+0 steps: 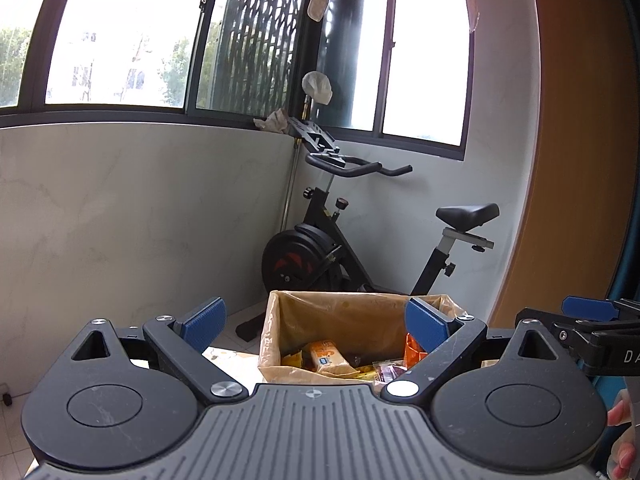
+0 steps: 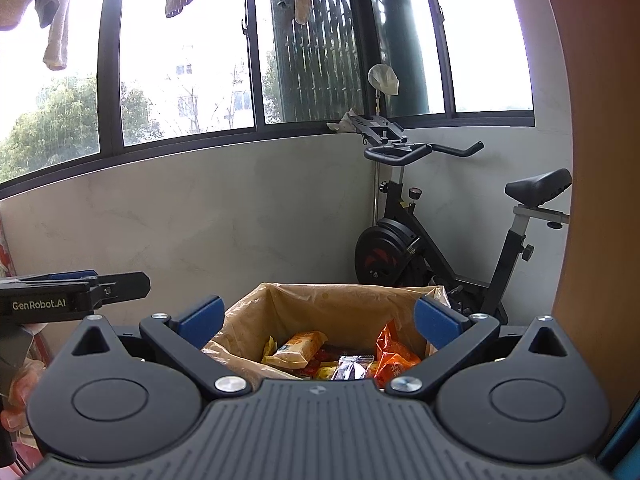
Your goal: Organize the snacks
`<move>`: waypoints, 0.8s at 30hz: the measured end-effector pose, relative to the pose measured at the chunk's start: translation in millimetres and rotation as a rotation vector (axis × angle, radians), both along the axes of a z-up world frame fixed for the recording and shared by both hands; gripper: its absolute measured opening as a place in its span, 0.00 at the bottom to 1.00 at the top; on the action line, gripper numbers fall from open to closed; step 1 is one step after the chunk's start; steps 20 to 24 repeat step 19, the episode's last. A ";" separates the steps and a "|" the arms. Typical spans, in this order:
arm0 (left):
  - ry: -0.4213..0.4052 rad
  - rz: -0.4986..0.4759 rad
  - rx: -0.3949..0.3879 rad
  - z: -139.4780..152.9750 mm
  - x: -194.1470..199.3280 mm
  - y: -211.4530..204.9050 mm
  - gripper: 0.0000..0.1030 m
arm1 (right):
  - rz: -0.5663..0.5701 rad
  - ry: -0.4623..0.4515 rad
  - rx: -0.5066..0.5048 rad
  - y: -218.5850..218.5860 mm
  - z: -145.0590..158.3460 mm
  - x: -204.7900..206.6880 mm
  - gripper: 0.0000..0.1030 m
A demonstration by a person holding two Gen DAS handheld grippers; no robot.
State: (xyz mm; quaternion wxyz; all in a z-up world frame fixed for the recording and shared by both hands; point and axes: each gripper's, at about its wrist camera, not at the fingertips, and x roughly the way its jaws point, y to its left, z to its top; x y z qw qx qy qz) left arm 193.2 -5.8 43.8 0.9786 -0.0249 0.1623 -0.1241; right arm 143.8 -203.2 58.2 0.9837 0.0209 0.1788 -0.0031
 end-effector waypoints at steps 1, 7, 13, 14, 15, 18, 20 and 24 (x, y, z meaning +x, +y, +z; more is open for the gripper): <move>0.000 -0.001 0.001 0.0 0.1 -0.3 0.95 | -0.001 0.000 0.001 0.0 -0.1 0.0 1.00; 0.000 -0.002 0.006 -0.5 0.7 -1.9 0.95 | -0.006 0.001 0.005 -2.5 -0.8 -0.6 1.00; -0.004 -0.001 0.021 -2.1 1.6 -3.8 0.95 | -0.006 -0.004 0.009 -4.8 -0.9 -1.8 1.00; -0.006 -0.003 0.026 -2.4 1.5 -4.2 0.95 | -0.006 -0.004 0.010 -5.1 -1.1 -2.0 1.00; -0.010 -0.008 0.028 -3.0 1.0 -4.4 0.95 | -0.006 -0.004 0.011 -5.3 -1.5 -2.2 1.00; -0.024 -0.014 0.033 -3.6 -0.8 -5.4 0.95 | -0.007 -0.004 0.011 -5.5 -1.8 -2.1 1.00; -0.026 -0.014 0.036 -3.6 -0.6 -5.6 0.95 | -0.008 -0.004 0.013 -5.8 -2.0 -2.1 1.00; -0.026 -0.014 0.036 -3.6 -0.6 -5.6 0.95 | -0.008 -0.004 0.013 -5.8 -2.0 -2.1 1.00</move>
